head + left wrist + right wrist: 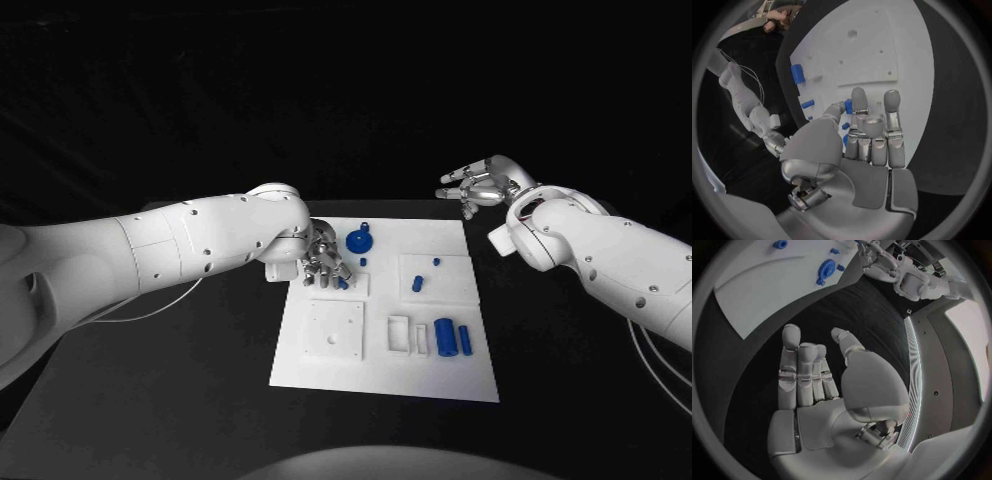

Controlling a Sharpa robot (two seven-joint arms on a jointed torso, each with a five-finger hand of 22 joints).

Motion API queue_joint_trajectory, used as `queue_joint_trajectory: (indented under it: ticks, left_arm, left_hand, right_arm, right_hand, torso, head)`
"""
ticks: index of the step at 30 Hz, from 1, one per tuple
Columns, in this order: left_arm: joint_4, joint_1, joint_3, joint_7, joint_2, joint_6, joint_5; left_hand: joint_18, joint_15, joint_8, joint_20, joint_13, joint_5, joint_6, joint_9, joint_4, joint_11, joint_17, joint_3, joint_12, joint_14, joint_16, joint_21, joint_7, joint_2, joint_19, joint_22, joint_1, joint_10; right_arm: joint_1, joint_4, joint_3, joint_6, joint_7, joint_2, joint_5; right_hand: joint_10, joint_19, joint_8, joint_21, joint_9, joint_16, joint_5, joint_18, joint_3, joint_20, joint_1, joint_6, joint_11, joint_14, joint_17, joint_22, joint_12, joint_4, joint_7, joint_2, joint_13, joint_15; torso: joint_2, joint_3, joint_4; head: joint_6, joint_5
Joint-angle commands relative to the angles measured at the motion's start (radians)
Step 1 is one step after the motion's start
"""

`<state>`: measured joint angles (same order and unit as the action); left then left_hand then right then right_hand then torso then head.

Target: Assemble the parts on the task board

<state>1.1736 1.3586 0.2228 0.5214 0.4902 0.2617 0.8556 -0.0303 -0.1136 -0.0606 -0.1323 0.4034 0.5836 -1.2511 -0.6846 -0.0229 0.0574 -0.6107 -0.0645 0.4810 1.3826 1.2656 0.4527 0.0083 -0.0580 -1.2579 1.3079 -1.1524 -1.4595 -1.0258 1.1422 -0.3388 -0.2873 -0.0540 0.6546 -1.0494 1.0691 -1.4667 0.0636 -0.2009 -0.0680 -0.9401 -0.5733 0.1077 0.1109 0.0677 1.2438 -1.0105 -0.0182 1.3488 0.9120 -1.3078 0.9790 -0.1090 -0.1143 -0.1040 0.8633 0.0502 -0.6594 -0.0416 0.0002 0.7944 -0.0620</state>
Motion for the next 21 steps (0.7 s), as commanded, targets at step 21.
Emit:
queue_joint_trajectory:
  ticks: [21]
  left_arm:
    - [0.033,-0.002,0.001,-0.053,0.009,-0.037,0.108]
  left_hand:
    - [-0.01,-0.008,-0.006,-0.003,-0.004,0.011,-0.005,0.004,-0.227,0.013,-0.003,-0.235,0.007,0.004,0.008,0.001,-0.004,0.003,-0.008,0.017,-0.003,-0.053]
  right_arm:
    - [0.004,0.0,0.0,0.015,0.003,0.0,-0.005]
  right_hand:
    - [-0.001,-0.026,-0.001,0.005,0.001,0.002,-0.005,0.017,-0.005,0.007,-0.011,0.002,0.007,0.001,0.0,-0.012,0.002,-0.001,-0.003,0.003,-0.001,0.006]
  torso:
    - [0.0,0.0014,0.0017]
  head:
    - [0.001,0.002]
